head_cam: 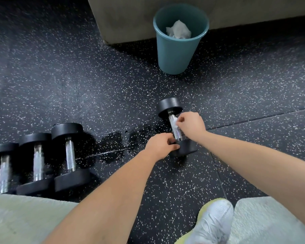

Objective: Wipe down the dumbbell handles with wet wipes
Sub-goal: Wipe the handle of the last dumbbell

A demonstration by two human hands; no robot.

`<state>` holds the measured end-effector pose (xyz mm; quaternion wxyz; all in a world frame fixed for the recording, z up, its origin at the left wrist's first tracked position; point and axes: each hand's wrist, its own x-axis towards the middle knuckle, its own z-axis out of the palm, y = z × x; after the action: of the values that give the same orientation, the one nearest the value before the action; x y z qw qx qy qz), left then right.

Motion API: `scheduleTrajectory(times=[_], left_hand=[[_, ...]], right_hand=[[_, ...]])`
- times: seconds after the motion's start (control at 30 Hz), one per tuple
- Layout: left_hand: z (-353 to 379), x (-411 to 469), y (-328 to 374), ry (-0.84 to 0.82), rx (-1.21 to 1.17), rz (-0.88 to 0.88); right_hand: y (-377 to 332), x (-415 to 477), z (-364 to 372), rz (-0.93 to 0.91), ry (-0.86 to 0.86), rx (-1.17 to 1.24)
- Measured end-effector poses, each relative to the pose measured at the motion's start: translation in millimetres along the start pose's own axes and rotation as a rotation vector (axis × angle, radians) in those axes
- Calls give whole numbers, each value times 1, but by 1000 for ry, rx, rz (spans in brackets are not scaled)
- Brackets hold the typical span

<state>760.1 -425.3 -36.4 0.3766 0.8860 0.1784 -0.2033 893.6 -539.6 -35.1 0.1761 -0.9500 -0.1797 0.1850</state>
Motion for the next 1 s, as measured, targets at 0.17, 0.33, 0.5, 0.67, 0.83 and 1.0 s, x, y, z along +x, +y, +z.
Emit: scheduleTrajectory(times=[0.17,0.33,0.5,0.67,0.83,1.0], left_hand=[[0,-2,5,-18,2,-10],[0,-2,2,-30,-15,-24],[-3,1,-3,-37,7,-53],[0,-3,0,-19,8,-76],[3,-7,2,28,-12,-103],[2,-6,2,14,-14,-84]], right_hand=[[-34,20,11,139,146,146],[-22,2,16,20,93,35],[-5,-4,2,-55,-54,-46],[-29,18,16,87,81,146],[-21,6,19,-12,19,-12],[-4,-1,-4,-70,-209,-149]])
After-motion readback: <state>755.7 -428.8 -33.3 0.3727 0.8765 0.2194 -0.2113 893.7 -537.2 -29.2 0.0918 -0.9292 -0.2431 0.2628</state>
